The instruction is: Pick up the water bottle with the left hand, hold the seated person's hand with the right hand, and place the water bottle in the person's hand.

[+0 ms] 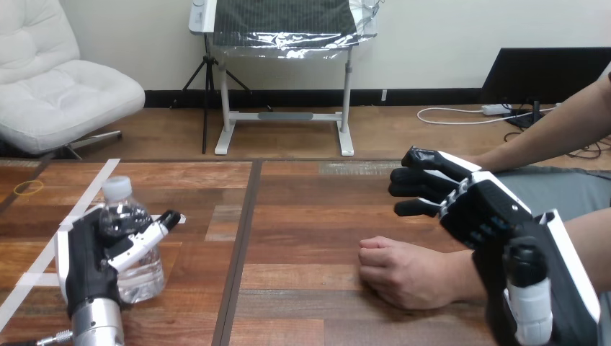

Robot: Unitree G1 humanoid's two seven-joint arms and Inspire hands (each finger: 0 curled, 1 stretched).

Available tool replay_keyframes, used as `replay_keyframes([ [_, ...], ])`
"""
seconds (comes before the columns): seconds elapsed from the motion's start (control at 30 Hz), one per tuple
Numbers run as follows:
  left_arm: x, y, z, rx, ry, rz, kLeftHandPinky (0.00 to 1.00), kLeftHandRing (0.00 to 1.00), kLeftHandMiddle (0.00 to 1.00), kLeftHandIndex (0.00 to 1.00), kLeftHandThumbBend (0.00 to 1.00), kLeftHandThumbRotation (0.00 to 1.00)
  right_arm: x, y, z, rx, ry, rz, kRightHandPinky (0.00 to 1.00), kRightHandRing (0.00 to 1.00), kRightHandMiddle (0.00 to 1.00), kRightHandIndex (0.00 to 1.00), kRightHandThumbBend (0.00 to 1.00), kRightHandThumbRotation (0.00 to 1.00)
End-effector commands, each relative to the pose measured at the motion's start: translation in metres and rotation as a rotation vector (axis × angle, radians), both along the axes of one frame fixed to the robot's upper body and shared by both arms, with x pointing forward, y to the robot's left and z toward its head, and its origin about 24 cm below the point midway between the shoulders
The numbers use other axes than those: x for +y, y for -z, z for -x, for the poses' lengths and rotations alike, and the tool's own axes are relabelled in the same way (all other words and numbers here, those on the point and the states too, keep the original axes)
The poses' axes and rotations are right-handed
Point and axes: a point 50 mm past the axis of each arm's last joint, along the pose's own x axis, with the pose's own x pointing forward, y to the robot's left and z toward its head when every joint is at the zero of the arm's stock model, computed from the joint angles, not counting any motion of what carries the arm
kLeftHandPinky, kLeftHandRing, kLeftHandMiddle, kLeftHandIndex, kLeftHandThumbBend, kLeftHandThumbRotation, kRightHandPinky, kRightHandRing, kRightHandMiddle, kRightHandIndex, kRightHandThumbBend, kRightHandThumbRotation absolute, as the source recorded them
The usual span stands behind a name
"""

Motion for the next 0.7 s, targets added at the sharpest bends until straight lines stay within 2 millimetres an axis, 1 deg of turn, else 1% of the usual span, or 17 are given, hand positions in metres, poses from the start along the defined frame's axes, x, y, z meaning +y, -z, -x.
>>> replay_keyframes([
  [0.0, -0.007, -0.047, -0.018, -0.235, 0.041, -0.054, 0.23, 0.28, 0.32, 0.33, 0.73, 0.0, -0.008, -0.011, -0.016, -0.077, 0.006, 0.062, 0.65, 0.72, 0.75, 0.78, 0.79, 0.98],
  [0.23, -0.01, -0.061, -0.017, -0.291, 0.049, -0.066, 0.22, 0.26, 0.31, 0.34, 0.74, 0.0, -0.016, -0.014, -0.026, -0.085, 0.034, 0.143, 0.65, 0.72, 0.76, 0.78, 0.82, 0.97],
  [0.27, -0.011, -0.063, -0.016, -0.301, 0.05, -0.068, 0.22, 0.26, 0.31, 0.33, 0.75, 0.0, -0.017, -0.014, -0.027, -0.083, 0.04, 0.159, 0.65, 0.73, 0.76, 0.78, 0.85, 0.97],
  [0.37, -0.012, -0.069, -0.016, -0.336, 0.062, -0.064, 0.22, 0.27, 0.31, 0.33, 0.75, 0.0, -0.021, -0.016, -0.032, -0.084, 0.046, 0.196, 0.65, 0.73, 0.76, 0.78, 0.87, 0.97],
  [0.4, -0.014, -0.076, -0.015, -0.367, 0.077, -0.06, 0.22, 0.27, 0.31, 0.33, 0.74, 0.0, -0.026, -0.018, -0.037, -0.093, 0.053, 0.235, 0.66, 0.74, 0.76, 0.78, 0.89, 0.97],
  [0.5, -0.017, -0.088, -0.012, -0.424, 0.106, -0.058, 0.22, 0.27, 0.31, 0.33, 0.74, 0.0, -0.035, -0.023, -0.048, -0.111, 0.065, 0.31, 0.67, 0.75, 0.77, 0.78, 0.87, 0.96],
  [0.67, -0.021, -0.096, -0.01, -0.455, 0.12, -0.053, 0.22, 0.27, 0.31, 0.33, 0.74, 0.0, -0.042, -0.027, -0.057, -0.127, 0.078, 0.397, 0.68, 0.76, 0.77, 0.79, 0.87, 0.96],
])
